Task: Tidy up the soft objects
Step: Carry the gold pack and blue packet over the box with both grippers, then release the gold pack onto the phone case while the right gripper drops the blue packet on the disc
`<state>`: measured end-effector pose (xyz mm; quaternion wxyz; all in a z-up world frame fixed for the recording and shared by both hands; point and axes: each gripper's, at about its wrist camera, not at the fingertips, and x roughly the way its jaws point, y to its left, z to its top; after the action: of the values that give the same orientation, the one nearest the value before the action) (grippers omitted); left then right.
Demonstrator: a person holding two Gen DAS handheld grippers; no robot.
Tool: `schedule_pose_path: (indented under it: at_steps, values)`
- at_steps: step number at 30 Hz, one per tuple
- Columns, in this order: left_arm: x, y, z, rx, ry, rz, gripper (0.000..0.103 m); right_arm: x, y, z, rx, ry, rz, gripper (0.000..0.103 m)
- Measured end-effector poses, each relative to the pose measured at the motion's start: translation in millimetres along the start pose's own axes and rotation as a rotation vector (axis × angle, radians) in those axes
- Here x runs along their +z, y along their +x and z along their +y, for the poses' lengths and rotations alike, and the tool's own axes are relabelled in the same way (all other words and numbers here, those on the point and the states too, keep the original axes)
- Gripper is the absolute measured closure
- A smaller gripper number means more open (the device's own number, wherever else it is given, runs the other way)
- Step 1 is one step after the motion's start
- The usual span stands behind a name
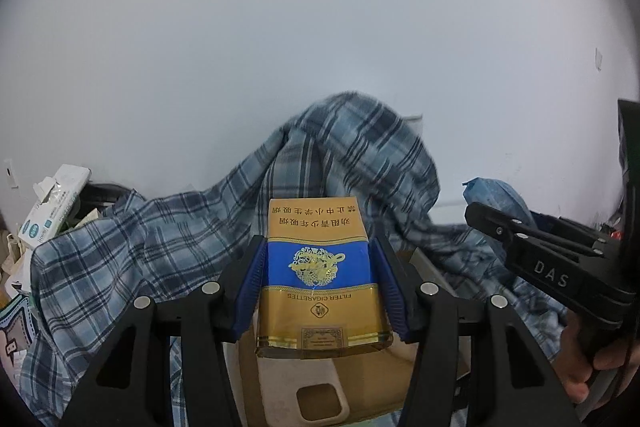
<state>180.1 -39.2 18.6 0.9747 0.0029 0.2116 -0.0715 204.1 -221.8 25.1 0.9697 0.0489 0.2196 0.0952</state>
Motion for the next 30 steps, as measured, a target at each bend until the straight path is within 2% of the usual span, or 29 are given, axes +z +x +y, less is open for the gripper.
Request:
schedule_pose_path:
  at_steps: [6,10,14,22,23,24,25,30]
  values:
    - [-19,35,20,-0.003,-0.063,0.128,0.048,-16,20,7,0.028,-0.053,0.068,0.066]
    - [-33,51,30,0.002,-0.093,0.184,0.048,-37,42,11,0.039,-0.074,0.153,0.066]
    - [-42,62,31,0.009,-0.091,0.216,0.047,-53,62,10,0.050,-0.087,0.232,0.066]
    - [-49,67,32,0.010,-0.092,0.234,0.045,-59,70,7,0.057,-0.091,0.265,0.062]
    - [-48,65,32,0.013,-0.093,0.223,0.037,-59,69,7,0.052,-0.092,0.261,0.053]
    - [-47,64,32,0.017,-0.092,0.212,0.022,-59,68,6,0.048,-0.093,0.257,0.039]
    - [-46,61,32,0.036,-0.088,0.189,0.014,-58,67,5,0.044,-0.093,0.250,0.034]
    - [-42,55,32,0.040,-0.087,0.156,0.012,-53,61,5,0.027,-0.098,0.207,0.032]
